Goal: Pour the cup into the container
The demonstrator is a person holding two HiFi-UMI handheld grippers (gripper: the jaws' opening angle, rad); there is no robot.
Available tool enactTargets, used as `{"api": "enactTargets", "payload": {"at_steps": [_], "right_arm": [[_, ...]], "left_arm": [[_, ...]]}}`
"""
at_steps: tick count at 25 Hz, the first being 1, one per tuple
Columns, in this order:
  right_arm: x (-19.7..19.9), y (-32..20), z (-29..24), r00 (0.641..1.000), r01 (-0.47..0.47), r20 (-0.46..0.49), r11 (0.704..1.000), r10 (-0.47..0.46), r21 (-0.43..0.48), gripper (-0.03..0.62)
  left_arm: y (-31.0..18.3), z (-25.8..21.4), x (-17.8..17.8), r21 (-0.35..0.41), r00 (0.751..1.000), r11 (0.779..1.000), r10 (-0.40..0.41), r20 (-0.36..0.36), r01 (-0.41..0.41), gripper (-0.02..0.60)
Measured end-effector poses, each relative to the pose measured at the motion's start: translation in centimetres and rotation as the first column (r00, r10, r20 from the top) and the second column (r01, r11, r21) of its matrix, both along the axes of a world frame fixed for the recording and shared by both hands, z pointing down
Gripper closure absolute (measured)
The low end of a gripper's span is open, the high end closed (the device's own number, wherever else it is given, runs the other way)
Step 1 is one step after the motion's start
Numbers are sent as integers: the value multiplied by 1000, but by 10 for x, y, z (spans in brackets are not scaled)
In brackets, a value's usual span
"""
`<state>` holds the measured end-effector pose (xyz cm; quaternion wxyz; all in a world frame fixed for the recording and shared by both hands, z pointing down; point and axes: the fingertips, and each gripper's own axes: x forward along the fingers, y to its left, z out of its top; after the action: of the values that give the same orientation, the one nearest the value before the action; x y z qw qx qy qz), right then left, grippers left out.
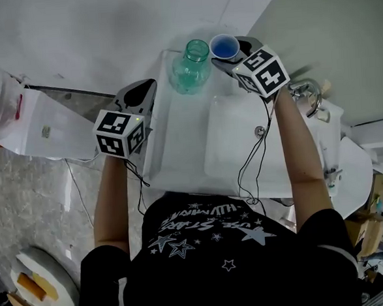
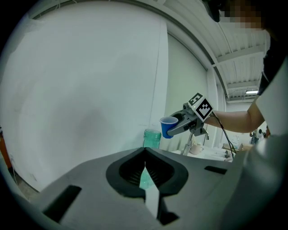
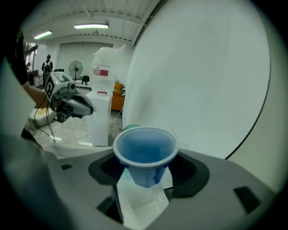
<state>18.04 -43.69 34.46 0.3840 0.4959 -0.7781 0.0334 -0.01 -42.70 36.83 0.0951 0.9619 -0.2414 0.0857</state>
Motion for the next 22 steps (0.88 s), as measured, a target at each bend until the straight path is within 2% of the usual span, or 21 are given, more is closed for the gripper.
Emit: {"api": "enactTargets", "payload": {"at_steps": [8,13,22], "right_arm": [[4,-17,5,977,15,-211,1000,-19,-20,303],[9,-27,0,932,52,-356,998,-63,-40,303],[12,-35,5,850,122,-503,987,-157,-103,303]], "left_arm": [[-7,7,5,-18,1000,1000,16,-16,-16,571],[-11,11,8,-27,999,999,26,-23,-26,571],[-17,16,8,-40,999,999,20,-34,-21,571]]}}
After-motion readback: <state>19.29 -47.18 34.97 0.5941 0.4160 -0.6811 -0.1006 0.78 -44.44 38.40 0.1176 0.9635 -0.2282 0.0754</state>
